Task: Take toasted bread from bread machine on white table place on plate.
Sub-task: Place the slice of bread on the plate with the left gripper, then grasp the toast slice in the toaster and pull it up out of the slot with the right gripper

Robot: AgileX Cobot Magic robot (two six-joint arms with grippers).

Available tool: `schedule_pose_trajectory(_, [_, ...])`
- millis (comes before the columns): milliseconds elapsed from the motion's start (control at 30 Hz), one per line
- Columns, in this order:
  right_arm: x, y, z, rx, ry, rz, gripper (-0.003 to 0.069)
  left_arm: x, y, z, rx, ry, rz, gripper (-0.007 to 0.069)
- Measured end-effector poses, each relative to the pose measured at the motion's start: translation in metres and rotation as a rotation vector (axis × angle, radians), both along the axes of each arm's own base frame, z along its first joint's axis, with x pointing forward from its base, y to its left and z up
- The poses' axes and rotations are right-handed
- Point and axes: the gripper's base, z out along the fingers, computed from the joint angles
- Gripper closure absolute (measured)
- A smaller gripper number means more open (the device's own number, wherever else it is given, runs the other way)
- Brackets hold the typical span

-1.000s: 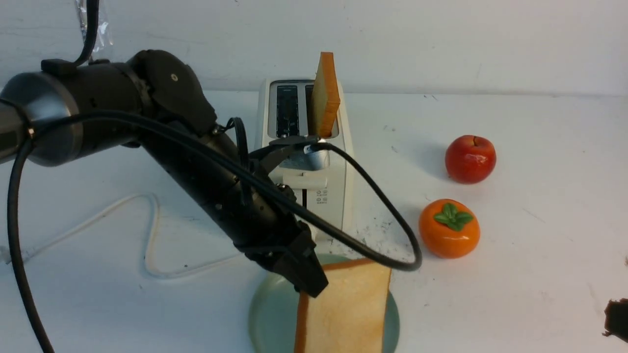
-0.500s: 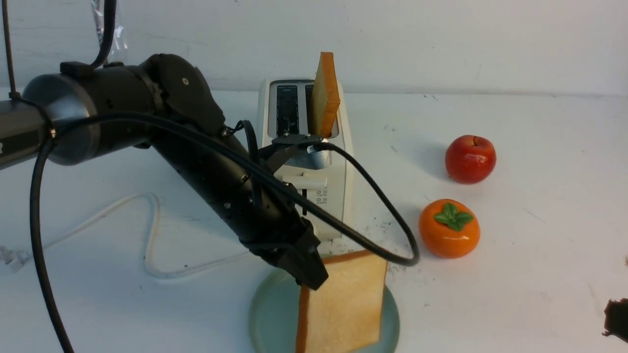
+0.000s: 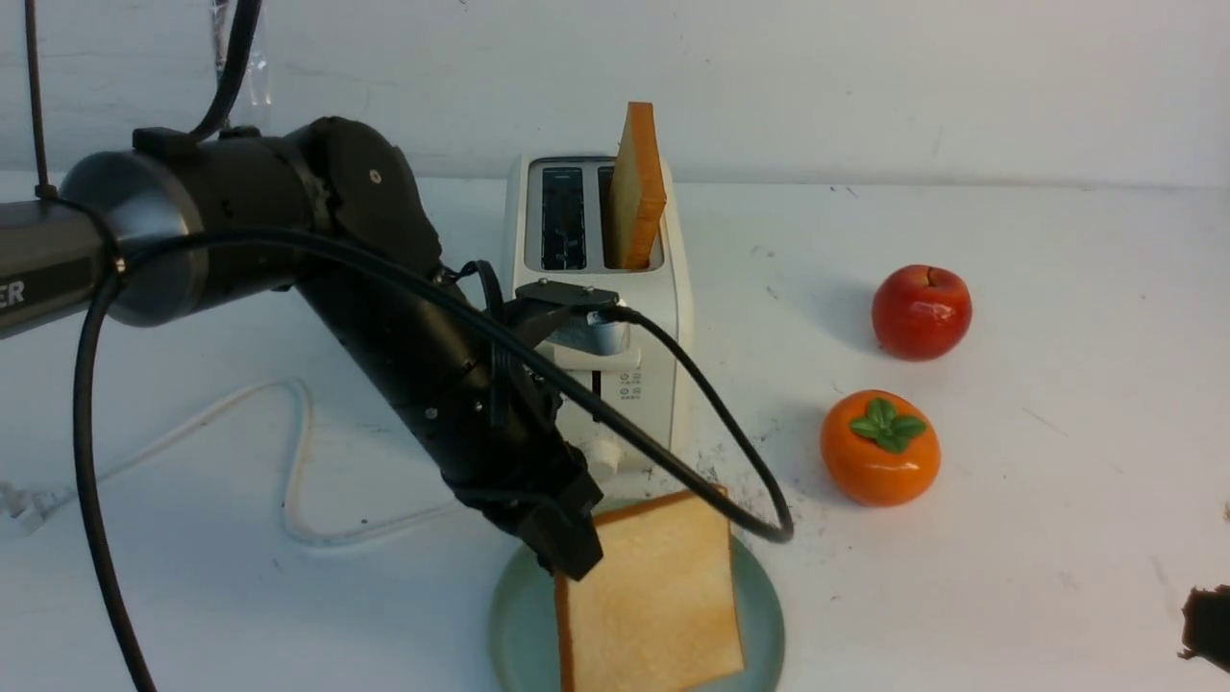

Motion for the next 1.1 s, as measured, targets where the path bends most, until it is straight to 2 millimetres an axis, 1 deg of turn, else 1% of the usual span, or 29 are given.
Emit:
schedule_pose_trajectory(100, [0.000,0.000,0.000,0.000,0.000,0.000,0.0537,0.001,0.003,-0.001,0.034,-0.022,0.002,0.0304])
schedule_pose_trajectory(133, [0.000,0.000,0.000,0.000,0.000,0.000,0.0537,0.001,0.003,0.000,0.034,-0.023,0.002,0.0296])
schedule_pose_trajectory(167, [0.000,0.000,0.000,0.000,0.000,0.000,0.0535,0.001,0.005,0.000,0.059,-0.038,-0.003,0.0239])
schedule_pose_trajectory(200, [0.000,0.000,0.000,0.000,0.000,0.000,0.0535,0.001,0.006,0.000,0.062,-0.040,-0.003,0.0239])
schedule_pose_trajectory(233, [0.000,0.000,0.000,0.000,0.000,0.000,0.0533,0.002,0.008,0.003,0.080,-0.057,-0.001,0.0200])
schedule_pose_trajectory(333, [0.000,0.000,0.000,0.001,-0.005,-0.004,0.0531,0.002,0.010,0.017,0.086,-0.096,0.022,0.0173])
schedule_pose_trajectory(367, [0.000,0.000,0.000,0.001,-0.006,-0.005,0.0531,0.002,0.010,0.020,0.085,-0.103,0.025,0.0172])
schedule_pose_trajectory(533, [0.004,-0.002,0.004,0.008,-0.047,-0.036,0.0530,0.003,0.011,0.057,0.047,-0.174,0.100,0.0179])
schedule_pose_trajectory(567, [0.004,-0.002,0.004,0.008,-0.047,-0.036,0.0530,0.003,0.011,0.058,0.048,-0.174,0.106,0.0181])
schedule_pose_trajectory(600, [0.006,-0.003,0.006,0.009,-0.054,-0.042,0.0530,0.002,0.013,0.070,0.050,-0.187,0.158,0.0211])
schedule_pose_trajectory(633, [0.008,-0.003,0.009,0.007,-0.056,-0.042,0.0530,0.001,0.015,0.077,0.052,-0.195,0.198,0.0243])
schedule_pose_trajectory(700, [0.012,-0.003,0.014,0.001,-0.056,-0.042,0.0530,-0.002,0.018,0.087,0.049,-0.205,0.247,0.0298])
schedule_pose_trajectory(767, [0.024,-0.003,0.028,-0.017,-0.047,-0.035,0.0530,-0.012,0.027,0.109,0.051,-0.253,0.322,0.0475])
schedule_pose_trajectory(800, [0.031,-0.002,0.034,-0.024,-0.040,-0.026,0.0529,-0.017,0.031,0.118,0.050,-0.276,0.343,0.0551])
schedule_pose_trajectory(833, [0.039,-0.001,0.040,-0.031,-0.028,-0.014,0.0529,-0.023,0.035,0.127,0.046,-0.298,0.361,0.0607])
schedule_pose_trajectory(867, [0.048,-0.001,0.045,-0.039,-0.014,-0.002,0.0529,-0.029,0.038,0.135,0.036,-0.320,0.380,0.0639])
schedule_pose_trajectory(933, [0.068,0.001,0.053,-0.045,0.022,0.023,0.0529,-0.041,0.045,0.153,0.000,-0.365,0.418,0.0638])
schedule_pose_trajectory(967, [0.070,0.001,0.054,-0.046,0.027,0.026,0.0529,-0.043,0.046,0.154,-0.004,-0.369,0.424,0.0638])
schedule_pose_trajectory(1000, [0.085,0.003,0.056,-0.047,0.056,0.044,0.0529,-0.051,0.049,0.162,-0.034,-0.403,0.446,0.0638])
schedule_pose_trajectory(1033, [0.094,0.005,0.059,-0.050,0.059,0.056,0.0529,-0.059,0.053,0.168,-0.058,-0.430,0.459,0.0638])
schedule_pose_trajectory(1100, [0.114,0.011,0.061,-0.057,0.081,0.089,0.0529,-0.073,0.060,0.173,-0.099,-0.477,0.485,0.0638])
